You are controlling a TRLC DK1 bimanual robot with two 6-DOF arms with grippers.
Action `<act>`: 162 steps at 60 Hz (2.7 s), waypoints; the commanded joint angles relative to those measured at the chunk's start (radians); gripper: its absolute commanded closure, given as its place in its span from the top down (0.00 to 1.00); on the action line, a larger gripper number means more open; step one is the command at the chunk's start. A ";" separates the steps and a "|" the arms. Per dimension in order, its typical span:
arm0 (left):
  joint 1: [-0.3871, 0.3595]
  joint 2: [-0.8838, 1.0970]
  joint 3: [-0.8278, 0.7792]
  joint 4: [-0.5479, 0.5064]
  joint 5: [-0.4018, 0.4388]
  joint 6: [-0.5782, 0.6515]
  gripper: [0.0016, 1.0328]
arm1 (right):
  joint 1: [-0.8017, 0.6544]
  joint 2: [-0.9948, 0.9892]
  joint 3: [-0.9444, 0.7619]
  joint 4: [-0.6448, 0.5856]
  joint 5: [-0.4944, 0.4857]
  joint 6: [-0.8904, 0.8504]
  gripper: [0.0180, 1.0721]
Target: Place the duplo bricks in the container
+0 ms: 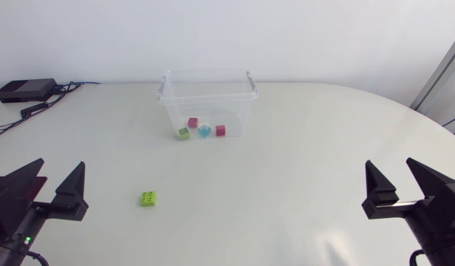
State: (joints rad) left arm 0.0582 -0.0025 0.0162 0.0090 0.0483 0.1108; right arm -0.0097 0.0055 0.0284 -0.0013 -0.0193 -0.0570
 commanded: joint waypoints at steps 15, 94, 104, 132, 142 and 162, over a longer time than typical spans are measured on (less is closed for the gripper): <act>0.026 -0.011 -0.019 0.042 0.009 0.020 0.96 | -0.010 -0.009 -0.028 -0.011 -0.002 -0.021 0.96; -0.262 1.388 0.841 -0.736 0.070 -0.186 0.96 | -0.010 -0.009 -0.028 -0.009 -0.002 -0.023 0.96; -0.270 1.492 0.872 -0.722 0.070 -0.201 0.96 | -0.010 -0.009 -0.028 -0.009 -0.004 -0.021 0.96; -0.297 1.730 0.984 -0.721 0.073 -0.296 0.96 | -0.010 -0.009 -0.028 -0.009 -0.002 -0.023 0.96; -0.304 1.754 0.984 -0.731 0.050 -0.299 0.95 | -0.010 -0.009 -0.028 -0.009 -0.002 -0.023 0.96; -0.304 1.806 0.989 -0.731 0.035 -0.301 0.92 | -0.010 -0.009 -0.028 -0.009 -0.002 -0.023 0.96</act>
State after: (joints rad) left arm -0.2390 1.7779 0.9771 -0.7090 0.0891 -0.1612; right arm -0.0097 0.0044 0.0277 -0.0013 -0.0196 -0.0608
